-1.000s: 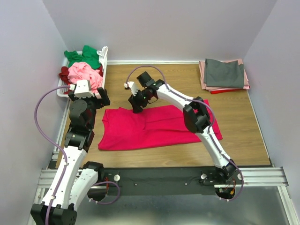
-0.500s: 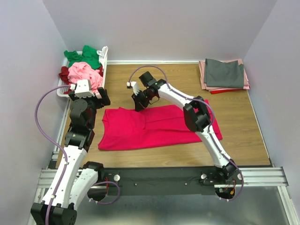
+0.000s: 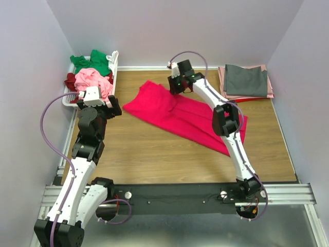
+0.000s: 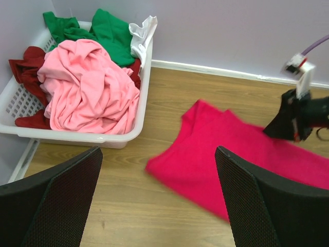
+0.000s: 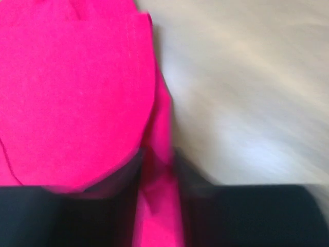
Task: Fold and stack the t-shirts
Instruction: Fold the tshirt
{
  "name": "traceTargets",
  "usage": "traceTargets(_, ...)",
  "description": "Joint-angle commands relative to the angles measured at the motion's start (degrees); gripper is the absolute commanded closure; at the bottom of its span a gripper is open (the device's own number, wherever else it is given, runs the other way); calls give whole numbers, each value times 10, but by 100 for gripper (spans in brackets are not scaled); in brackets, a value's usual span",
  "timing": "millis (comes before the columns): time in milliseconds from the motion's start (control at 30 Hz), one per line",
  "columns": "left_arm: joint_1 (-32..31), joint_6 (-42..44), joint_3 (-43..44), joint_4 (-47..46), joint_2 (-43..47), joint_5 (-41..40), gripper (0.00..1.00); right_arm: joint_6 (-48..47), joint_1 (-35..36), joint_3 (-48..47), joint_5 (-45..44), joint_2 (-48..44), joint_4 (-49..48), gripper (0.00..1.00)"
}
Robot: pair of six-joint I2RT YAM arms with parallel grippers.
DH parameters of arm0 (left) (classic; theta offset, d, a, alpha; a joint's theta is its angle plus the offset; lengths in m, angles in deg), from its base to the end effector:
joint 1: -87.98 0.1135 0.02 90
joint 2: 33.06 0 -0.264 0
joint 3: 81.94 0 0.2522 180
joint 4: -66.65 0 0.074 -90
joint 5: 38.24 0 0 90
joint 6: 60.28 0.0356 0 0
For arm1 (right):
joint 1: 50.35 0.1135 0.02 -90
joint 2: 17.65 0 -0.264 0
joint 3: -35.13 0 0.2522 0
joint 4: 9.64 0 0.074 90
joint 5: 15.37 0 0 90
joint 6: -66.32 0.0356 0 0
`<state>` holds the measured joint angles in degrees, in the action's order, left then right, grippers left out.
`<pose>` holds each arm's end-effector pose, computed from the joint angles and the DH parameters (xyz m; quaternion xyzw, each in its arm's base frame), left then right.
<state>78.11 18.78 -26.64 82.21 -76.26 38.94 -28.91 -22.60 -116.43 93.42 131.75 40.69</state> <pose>0.1813 -0.0235 0.3405 -0.0833 0.7228 -0.0431 0.6846 0.5001 0.2761 0.1771 -0.3175 0.8671 0.2183 0.3156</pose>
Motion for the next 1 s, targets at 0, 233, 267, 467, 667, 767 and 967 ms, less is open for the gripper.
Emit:
traceTargets(0, 1, 3, 2, -9, -8, 1, 2, 50, -20, -44, -185, 25, -49, 54)
traceTargets(233, 0, 3, 1, -9, -10, 10, 2, -27, -47, 0, -225, -61, -48, 26)
traceTargets(267, 0, 3, 2, -9, -10, 11, 2, -40, -49, 20, -220, -81, -50, 20)
traceTargets(467, 0, 1, 2, -12, 0, 26, 2, -211, -50, 336, -14, -328, -36, 13)
traceTargets(667, 1, -1, -1, -15, 22, 46, 2, -376, 77, 646, 5, -539, 34, 17)
traceTargets(767, 1, -3, 0, -15, 25, 48, 2, -323, 133, 708, -116, -550, -10, 27)
traceTargets(967, 0, -1, 0, -13, 28, 40, 2, -283, 133, 722, -211, -543, -23, 33)
